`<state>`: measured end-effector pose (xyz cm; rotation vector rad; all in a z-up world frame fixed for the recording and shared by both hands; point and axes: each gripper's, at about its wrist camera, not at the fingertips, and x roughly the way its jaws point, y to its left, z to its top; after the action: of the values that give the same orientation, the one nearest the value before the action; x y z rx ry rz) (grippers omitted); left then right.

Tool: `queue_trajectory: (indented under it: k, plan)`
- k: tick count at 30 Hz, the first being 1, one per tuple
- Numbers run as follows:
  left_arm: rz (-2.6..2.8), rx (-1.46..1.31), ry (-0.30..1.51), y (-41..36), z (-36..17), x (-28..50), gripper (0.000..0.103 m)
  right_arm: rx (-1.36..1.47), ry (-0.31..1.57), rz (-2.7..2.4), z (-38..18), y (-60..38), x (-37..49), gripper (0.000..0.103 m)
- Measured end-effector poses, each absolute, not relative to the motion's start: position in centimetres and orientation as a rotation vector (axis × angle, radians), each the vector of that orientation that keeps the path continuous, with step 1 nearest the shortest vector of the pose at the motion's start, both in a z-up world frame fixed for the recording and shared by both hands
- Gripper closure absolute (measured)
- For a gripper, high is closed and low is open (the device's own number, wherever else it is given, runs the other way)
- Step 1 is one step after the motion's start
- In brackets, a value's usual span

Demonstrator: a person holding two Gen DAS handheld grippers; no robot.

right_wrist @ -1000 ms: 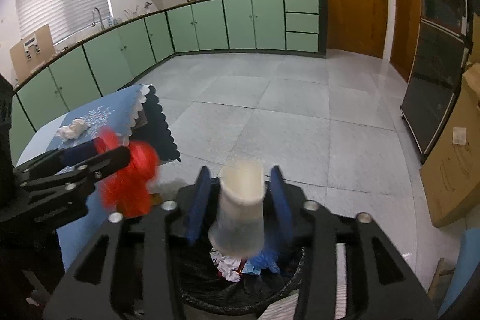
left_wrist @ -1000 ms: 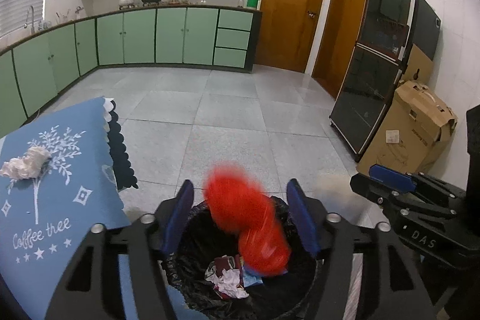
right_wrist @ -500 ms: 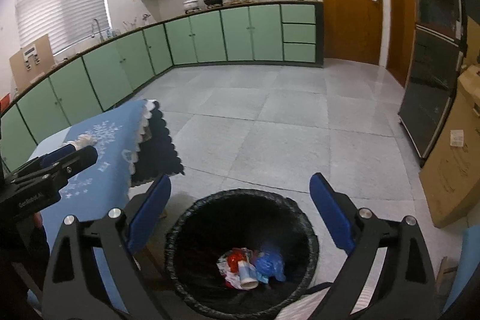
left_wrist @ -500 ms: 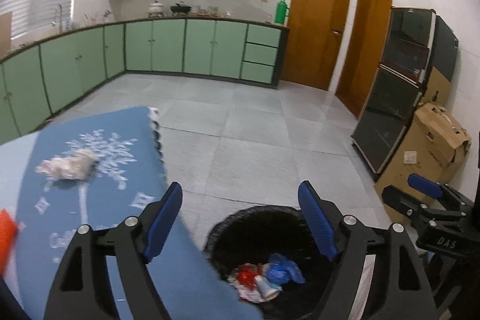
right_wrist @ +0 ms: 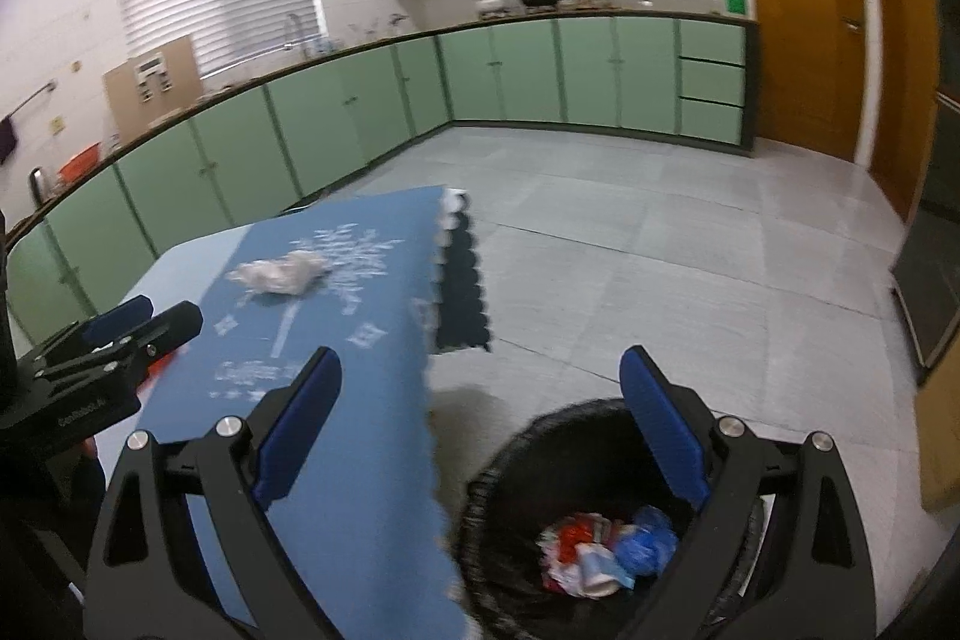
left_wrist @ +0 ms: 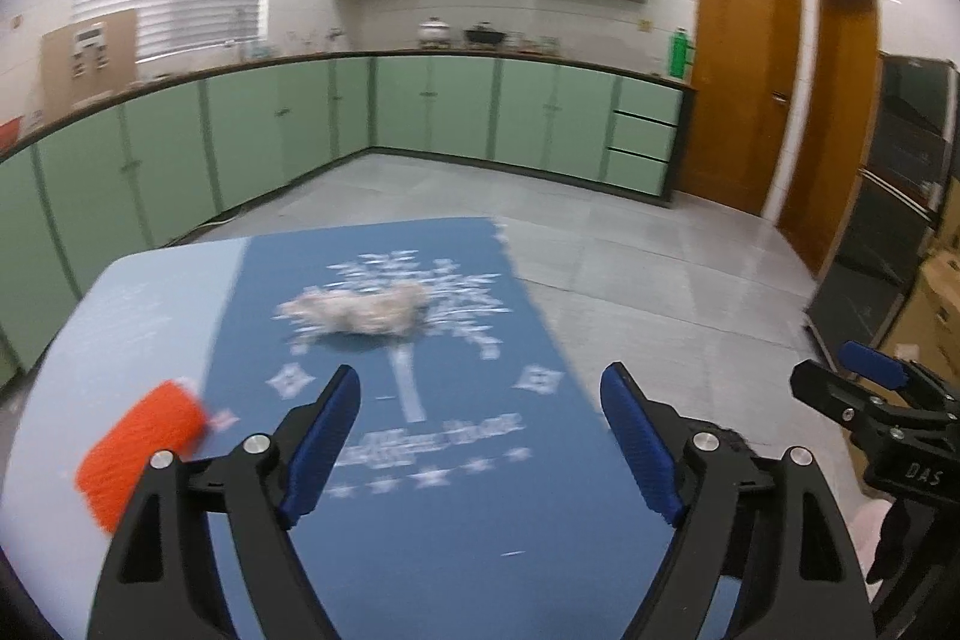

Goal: Collect trash
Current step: 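Move both tools back over the table toward the orange net and white tissue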

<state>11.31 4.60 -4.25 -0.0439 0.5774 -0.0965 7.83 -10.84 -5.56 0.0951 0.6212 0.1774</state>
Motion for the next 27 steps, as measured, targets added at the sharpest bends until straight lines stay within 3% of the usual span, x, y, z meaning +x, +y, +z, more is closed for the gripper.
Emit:
queue_trajectory:
  k: [17,27]
  plan:
    - [0.232,-0.127,0.617,19.0,-7.2,11.3,0.022,0.074,0.627,0.339,-6.1,1.0,12.6,0.012]
    - [0.276,-0.152,0.708,21.6,-10.0,12.9,0.022,0.032,0.652,0.363,-7.4,4.7,14.9,0.012]
